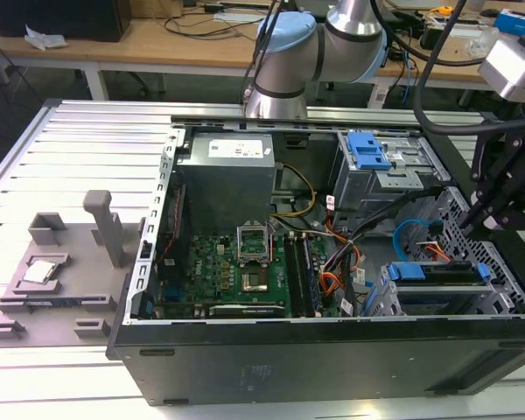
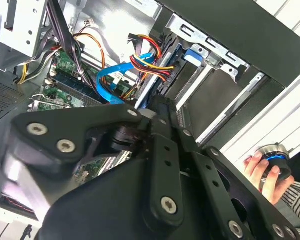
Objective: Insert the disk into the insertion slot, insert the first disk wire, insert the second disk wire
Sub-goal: 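Insert the second disk wire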
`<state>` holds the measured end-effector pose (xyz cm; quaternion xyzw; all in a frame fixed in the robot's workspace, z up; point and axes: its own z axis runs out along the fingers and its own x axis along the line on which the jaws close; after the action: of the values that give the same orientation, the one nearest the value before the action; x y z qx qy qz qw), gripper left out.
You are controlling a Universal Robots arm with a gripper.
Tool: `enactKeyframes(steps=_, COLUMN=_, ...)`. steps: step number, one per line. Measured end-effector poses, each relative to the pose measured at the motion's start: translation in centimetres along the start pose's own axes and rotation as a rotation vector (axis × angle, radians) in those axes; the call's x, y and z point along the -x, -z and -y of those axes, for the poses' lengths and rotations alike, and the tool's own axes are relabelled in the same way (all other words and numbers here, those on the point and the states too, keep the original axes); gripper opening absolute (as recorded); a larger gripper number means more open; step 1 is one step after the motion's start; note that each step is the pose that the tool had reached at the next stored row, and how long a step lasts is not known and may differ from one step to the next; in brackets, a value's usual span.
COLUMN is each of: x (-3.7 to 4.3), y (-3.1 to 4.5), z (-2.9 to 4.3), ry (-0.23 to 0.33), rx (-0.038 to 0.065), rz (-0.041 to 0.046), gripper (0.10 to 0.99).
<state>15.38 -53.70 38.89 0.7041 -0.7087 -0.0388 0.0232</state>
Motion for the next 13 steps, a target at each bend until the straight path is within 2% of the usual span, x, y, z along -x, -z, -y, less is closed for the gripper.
enactKeyframes(steps=2, x=0.0, y=0.0, z=0.0, ry=0.0, rx=0.0, rz=0.0, gripper=0.298)
enactKeyframes(steps=3, x=0.0, y=0.0, z=-0.01, ry=0.0, rx=0.0, rz=0.0, gripper=0.298)
enactKeyframes(steps=4, x=0.0, y=0.0, z=-0.01, ry=0.0, rx=0.0, rz=0.0, gripper=0.361)
enactKeyframes(steps=7, x=0.02, y=-0.01, z=-0.02, ry=0.024, rx=0.001, rz=-0.0019, gripper=0.361)
enactKeyframes(steps=10, x=0.01, y=0.0, z=-0.02, ry=0.141, rx=0.003, rz=-0.0124, gripper=0.361)
enactKeyframes(steps=13, x=0.01, y=0.0, z=-0.02, ry=0.151, rx=0.003, rz=-0.0134, gripper=0.361)
